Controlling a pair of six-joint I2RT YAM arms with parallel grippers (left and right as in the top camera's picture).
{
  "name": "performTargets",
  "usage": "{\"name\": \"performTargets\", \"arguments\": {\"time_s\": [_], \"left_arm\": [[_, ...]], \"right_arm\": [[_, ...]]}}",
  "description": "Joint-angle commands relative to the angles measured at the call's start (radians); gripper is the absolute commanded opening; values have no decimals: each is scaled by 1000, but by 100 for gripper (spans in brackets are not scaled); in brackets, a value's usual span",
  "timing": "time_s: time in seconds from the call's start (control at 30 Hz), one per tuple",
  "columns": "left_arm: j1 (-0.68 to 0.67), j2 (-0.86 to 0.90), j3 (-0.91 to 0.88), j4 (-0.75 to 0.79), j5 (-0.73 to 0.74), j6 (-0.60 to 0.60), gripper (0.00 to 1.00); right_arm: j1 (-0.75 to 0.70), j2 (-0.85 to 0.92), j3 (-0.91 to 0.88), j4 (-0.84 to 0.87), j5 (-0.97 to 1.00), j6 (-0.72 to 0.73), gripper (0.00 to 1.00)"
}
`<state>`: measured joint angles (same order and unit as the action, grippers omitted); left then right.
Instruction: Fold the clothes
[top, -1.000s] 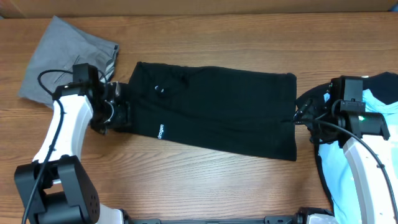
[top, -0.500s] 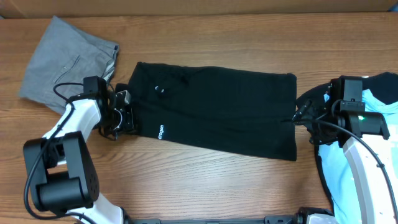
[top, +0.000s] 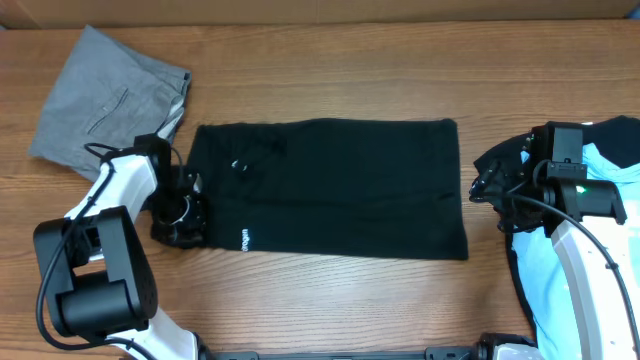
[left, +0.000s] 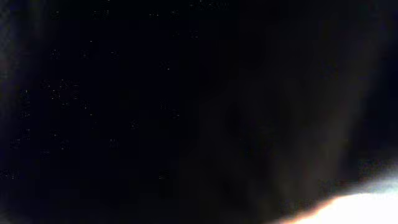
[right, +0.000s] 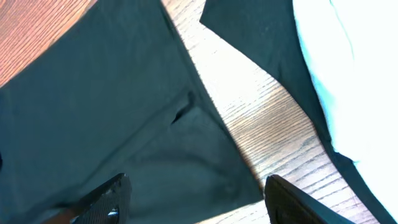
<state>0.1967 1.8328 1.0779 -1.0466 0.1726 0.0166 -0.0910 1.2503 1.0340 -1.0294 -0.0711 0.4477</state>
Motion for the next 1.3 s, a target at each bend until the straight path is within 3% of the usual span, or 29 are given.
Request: {"name": "performTargets", "arguments": {"time_s": [0.0, 0.07, 0.13, 0.37, 0.6, 0.87, 1.2, 1.27], "left_arm": [[7, -37, 49, -34, -71, -13, 21], [7, -43, 77, -72, -71, -13, 37], [7, -48, 113, -111, -71, -13, 41], [7, -73, 330, -267, -54, -12, 45], [-56, -75, 553, -224, 221, 134, 52], [-233, 12, 560, -19, 80, 141, 59], [-284, 254, 560, -16, -3, 133, 54], [-284, 269, 560, -14, -37, 133, 60]], "right_arm": [[-3, -5, 16, 5, 2, -7, 72], [-3, -5, 16, 6, 2, -11, 73], [-3, -5, 16, 12, 2, -11, 75], [-3, -5, 29, 86, -101, -140, 79], [-3, 1, 156, 100, -200, -145, 79], [-3, 37, 262, 104, -246, -138, 79], [-3, 110, 262, 50, -245, -142, 79], [-3, 119, 262, 50, -245, -142, 79]]}}
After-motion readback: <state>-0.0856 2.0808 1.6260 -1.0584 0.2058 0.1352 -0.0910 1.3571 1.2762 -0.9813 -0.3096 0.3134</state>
